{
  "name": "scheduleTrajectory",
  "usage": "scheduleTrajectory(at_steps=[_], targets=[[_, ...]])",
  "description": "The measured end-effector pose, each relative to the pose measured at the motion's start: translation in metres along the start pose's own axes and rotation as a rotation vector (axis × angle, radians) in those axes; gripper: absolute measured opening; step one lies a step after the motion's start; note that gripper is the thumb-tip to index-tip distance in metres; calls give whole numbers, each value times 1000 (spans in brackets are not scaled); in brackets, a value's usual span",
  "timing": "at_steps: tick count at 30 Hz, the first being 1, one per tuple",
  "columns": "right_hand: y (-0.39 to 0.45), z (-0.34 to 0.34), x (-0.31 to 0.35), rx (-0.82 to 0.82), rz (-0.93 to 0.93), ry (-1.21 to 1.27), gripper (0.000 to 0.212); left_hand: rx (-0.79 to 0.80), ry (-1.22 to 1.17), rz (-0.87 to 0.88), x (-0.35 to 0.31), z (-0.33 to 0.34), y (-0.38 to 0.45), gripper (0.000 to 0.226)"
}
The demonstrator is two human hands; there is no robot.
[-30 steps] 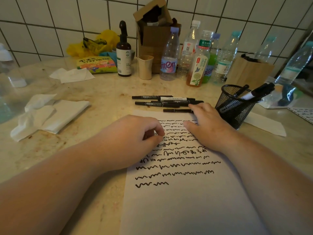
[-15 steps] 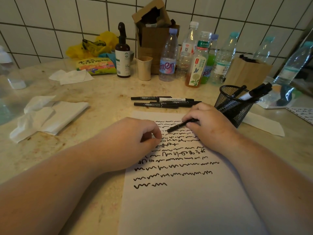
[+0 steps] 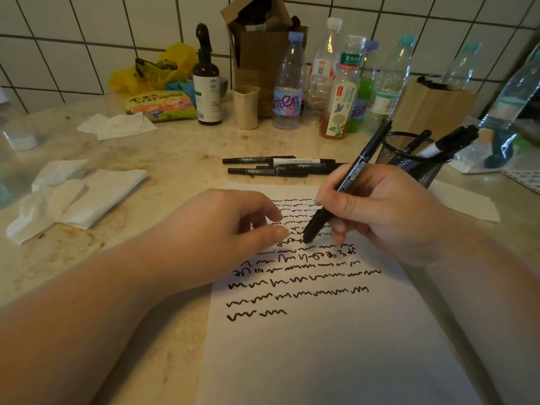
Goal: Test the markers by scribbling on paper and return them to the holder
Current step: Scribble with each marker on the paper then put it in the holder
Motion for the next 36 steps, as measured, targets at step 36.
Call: scheduleTrajectory(at_steps=[36], targets=[[-9, 17, 6, 406, 44, -69, 11, 102, 151, -43, 5, -4, -1, 25]])
Point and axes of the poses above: each hand's wrist, its own y-axis towards the middle knuckle, its own z-axis out of the palm, x = y × z, the point moved 1 cm from there along y, towards the middle knuckle, and after that the axes turned 1 degree about -x, right-handed, at the moved point
